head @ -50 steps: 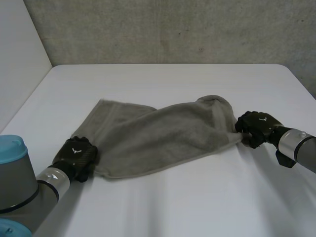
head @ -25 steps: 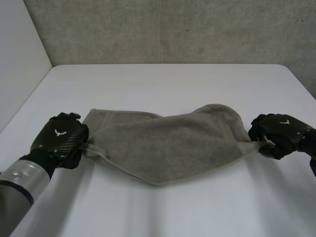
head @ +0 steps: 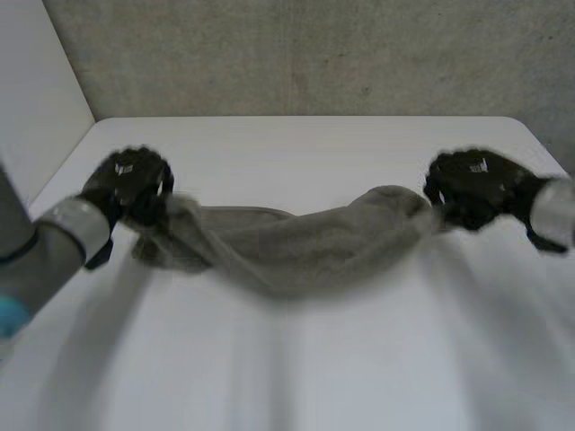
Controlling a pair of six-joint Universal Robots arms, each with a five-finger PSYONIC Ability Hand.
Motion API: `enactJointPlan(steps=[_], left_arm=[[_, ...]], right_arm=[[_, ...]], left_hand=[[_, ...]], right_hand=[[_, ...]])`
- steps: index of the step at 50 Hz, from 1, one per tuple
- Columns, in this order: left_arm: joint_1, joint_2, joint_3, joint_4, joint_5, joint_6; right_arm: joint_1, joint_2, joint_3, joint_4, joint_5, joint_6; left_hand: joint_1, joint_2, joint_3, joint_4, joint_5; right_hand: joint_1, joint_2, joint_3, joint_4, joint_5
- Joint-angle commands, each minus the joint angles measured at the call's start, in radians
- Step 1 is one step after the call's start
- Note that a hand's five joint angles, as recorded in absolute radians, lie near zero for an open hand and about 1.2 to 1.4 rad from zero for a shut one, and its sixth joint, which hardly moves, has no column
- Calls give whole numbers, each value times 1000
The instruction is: Fold the towel.
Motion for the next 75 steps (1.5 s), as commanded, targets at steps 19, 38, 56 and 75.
enactJointPlan(steps=[19, 38, 56, 75], left_arm=[[15, -18, 321, 183, 39, -67], [113, 130, -313, 186, 138, 100], [108, 43, -346, 206, -5, 109], [65, 92, -407, 157, -14, 97]], right_arm=[[107, -25, -304, -454, 170, 387], [-14, -235, 368, -503, 10, 280], [-20, -195, 455, -502, 6, 280], [-10, -140, 468, -500, 17, 277]], left_hand=[[101, 91, -52, -59, 70], [99, 89, -52, -59, 68], [-570, -580, -52, -59, -601], [-600, -610, -52, -59, -631]], right_hand=[[42, 58, -44, -76, 69], [42, 58, -44, -76, 69], [42, 58, -44, -76, 69], [42, 58, -44, -76, 69]])
